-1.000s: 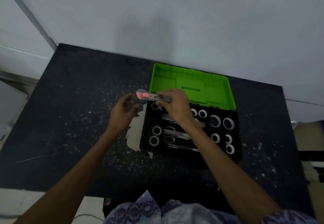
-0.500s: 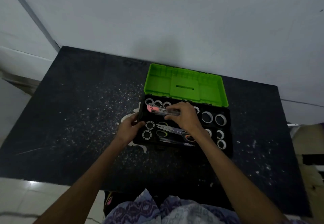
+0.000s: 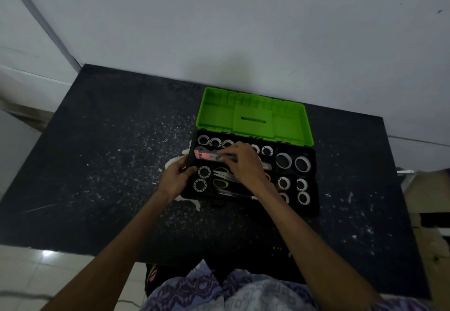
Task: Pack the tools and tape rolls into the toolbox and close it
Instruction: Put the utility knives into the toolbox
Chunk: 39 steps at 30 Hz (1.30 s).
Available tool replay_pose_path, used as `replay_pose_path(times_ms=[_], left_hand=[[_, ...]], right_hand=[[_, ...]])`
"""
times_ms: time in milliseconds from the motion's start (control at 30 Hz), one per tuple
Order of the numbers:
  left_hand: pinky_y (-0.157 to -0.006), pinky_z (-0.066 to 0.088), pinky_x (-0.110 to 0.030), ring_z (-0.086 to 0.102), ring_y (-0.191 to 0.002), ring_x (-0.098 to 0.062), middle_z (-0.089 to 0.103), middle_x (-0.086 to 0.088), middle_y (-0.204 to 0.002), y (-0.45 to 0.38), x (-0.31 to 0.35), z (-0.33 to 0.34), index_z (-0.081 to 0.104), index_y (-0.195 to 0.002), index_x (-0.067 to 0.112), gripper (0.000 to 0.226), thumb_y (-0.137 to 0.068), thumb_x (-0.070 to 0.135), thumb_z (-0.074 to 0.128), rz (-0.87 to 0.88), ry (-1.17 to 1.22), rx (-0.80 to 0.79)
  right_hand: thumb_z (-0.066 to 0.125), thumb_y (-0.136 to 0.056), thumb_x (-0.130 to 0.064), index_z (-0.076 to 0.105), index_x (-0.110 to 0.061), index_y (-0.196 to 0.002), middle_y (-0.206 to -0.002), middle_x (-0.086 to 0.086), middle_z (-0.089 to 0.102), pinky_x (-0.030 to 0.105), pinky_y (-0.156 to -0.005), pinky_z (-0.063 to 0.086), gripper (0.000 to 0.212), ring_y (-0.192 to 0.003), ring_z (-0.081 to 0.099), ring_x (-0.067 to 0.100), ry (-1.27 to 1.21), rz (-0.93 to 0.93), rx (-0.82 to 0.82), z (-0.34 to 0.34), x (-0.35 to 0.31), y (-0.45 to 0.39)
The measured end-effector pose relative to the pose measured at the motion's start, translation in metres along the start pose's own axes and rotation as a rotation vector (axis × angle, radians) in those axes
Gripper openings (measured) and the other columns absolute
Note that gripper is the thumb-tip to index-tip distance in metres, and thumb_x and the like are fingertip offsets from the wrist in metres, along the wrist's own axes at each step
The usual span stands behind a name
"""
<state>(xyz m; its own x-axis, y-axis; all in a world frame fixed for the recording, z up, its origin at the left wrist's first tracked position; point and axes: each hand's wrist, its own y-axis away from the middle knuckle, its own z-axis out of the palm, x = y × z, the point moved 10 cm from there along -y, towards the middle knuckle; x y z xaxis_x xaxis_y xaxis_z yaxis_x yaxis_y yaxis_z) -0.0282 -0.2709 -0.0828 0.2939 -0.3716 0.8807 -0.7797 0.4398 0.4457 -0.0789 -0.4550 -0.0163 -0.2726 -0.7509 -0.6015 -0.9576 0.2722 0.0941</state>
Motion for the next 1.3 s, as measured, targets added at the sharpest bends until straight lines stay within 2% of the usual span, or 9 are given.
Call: replay_pose_path(times_ms=[133, 233, 333, 500, 767, 933, 1033, 1200, 1300], left_hand=[[-0.093, 0.054, -0.043, 0.068, -0.1, -0.019, 0.069, -0.001, -0.114, 0.001, -0.003, 0.0, 0.056, -0.131, 0.025, 0.038, -0.095, 0.012, 0.055, -0.019, 0.009, 0.009], [-0.093, 0.054, -0.044, 0.068, -0.1, -0.019, 0.07, 0.001, -0.113, -0.001, -0.003, 0.0, 0.056, -0.13, 0.025, 0.037, -0.095, 0.014, 0.055, -0.022, 0.014, 0.013], [-0.093, 0.053, -0.044, 0.067, -0.102, -0.021, 0.069, 0.0, -0.113, 0.001, -0.003, 0.001, 0.056, -0.13, 0.024, 0.036, -0.095, 0.013, 0.055, -0.032, 0.023, 0.004], [-0.095, 0.052, -0.047, 0.066, -0.106, -0.024, 0.063, -0.003, -0.127, -0.002, -0.007, -0.001, 0.051, -0.137, 0.016, 0.044, -0.094, 0.013, 0.059, -0.067, 0.047, -0.007], [-0.093, 0.053, -0.045, 0.065, -0.108, -0.025, 0.064, -0.006, -0.124, -0.013, -0.007, -0.008, 0.052, -0.134, 0.014, 0.044, -0.092, 0.019, 0.063, -0.092, 0.065, 0.054], [-0.066, 0.053, -0.02, 0.067, -0.086, -0.01, 0.068, 0.0, -0.104, -0.016, 0.007, -0.002, 0.059, -0.121, 0.015, 0.027, -0.094, 0.022, 0.059, -0.11, 0.125, 0.104], [-0.055, 0.049, -0.013, 0.064, -0.08, -0.007, 0.067, 0.003, -0.096, -0.023, 0.006, 0.0, 0.059, -0.114, 0.014, 0.021, -0.095, 0.022, 0.058, -0.147, 0.125, 0.13], [-0.074, 0.052, -0.028, 0.066, -0.097, -0.023, 0.067, -0.008, -0.109, -0.049, 0.017, -0.013, 0.058, -0.121, 0.007, 0.033, -0.096, 0.029, 0.056, -0.128, 0.076, 0.154], [-0.077, 0.05, -0.032, 0.063, -0.09, -0.022, 0.068, -0.015, -0.111, -0.072, 0.034, -0.018, 0.06, -0.118, 0.005, 0.035, -0.096, 0.031, 0.054, -0.11, 0.026, 0.164]], right_hand=[[0.068, -0.09, -0.033, 0.074, -0.03, -0.111, -0.097, 0.002, 0.058, 0.029, -0.074, 0.032, 0.021, -0.096, 0.048, 0.021, 0.104, 0.008, -0.029, 0.001, -0.002, -0.004], [0.069, -0.089, -0.032, 0.075, -0.029, -0.108, -0.09, -0.001, 0.05, 0.03, -0.074, 0.033, 0.02, -0.095, 0.047, 0.021, 0.087, 0.012, -0.036, 0.001, -0.003, -0.007], [0.069, -0.091, -0.027, 0.076, -0.027, -0.108, -0.094, -0.001, 0.057, 0.033, -0.077, 0.04, 0.019, -0.096, 0.05, 0.022, -0.005, -0.035, -0.062, 0.003, 0.0, -0.005], [0.073, -0.088, -0.023, 0.074, -0.025, -0.107, -0.103, -0.003, 0.06, 0.028, -0.086, 0.043, 0.018, -0.096, 0.051, 0.013, -0.135, -0.005, 0.088, -0.015, 0.031, 0.013], [0.066, -0.094, -0.031, 0.072, -0.024, -0.115, -0.107, -0.005, 0.06, 0.016, -0.086, 0.039, 0.023, -0.102, 0.051, 0.01, -0.144, -0.017, 0.183, -0.022, 0.044, 0.028], [0.065, -0.094, -0.028, 0.074, -0.026, -0.107, -0.101, -0.006, 0.06, 0.028, -0.086, 0.044, 0.016, -0.099, 0.053, 0.013, -0.161, 0.013, 0.154, -0.015, 0.042, 0.025], [0.066, -0.093, -0.028, 0.073, -0.026, -0.105, -0.101, -0.007, 0.058, 0.028, -0.086, 0.045, 0.014, -0.099, 0.053, 0.012, -0.165, -0.002, 0.133, -0.016, 0.04, 0.022], [0.066, -0.094, -0.024, 0.072, -0.024, -0.104, -0.097, -0.01, 0.058, 0.016, -0.079, 0.042, 0.012, -0.087, 0.054, 0.008, -0.207, 0.054, 0.271, -0.066, 0.065, 0.011], [0.069, -0.09, -0.015, 0.073, -0.019, -0.104, -0.101, -0.002, 0.063, 0.027, -0.078, 0.049, 0.016, -0.081, 0.059, 0.016, -0.191, 0.129, 0.388, -0.11, 0.099, 0.0]])
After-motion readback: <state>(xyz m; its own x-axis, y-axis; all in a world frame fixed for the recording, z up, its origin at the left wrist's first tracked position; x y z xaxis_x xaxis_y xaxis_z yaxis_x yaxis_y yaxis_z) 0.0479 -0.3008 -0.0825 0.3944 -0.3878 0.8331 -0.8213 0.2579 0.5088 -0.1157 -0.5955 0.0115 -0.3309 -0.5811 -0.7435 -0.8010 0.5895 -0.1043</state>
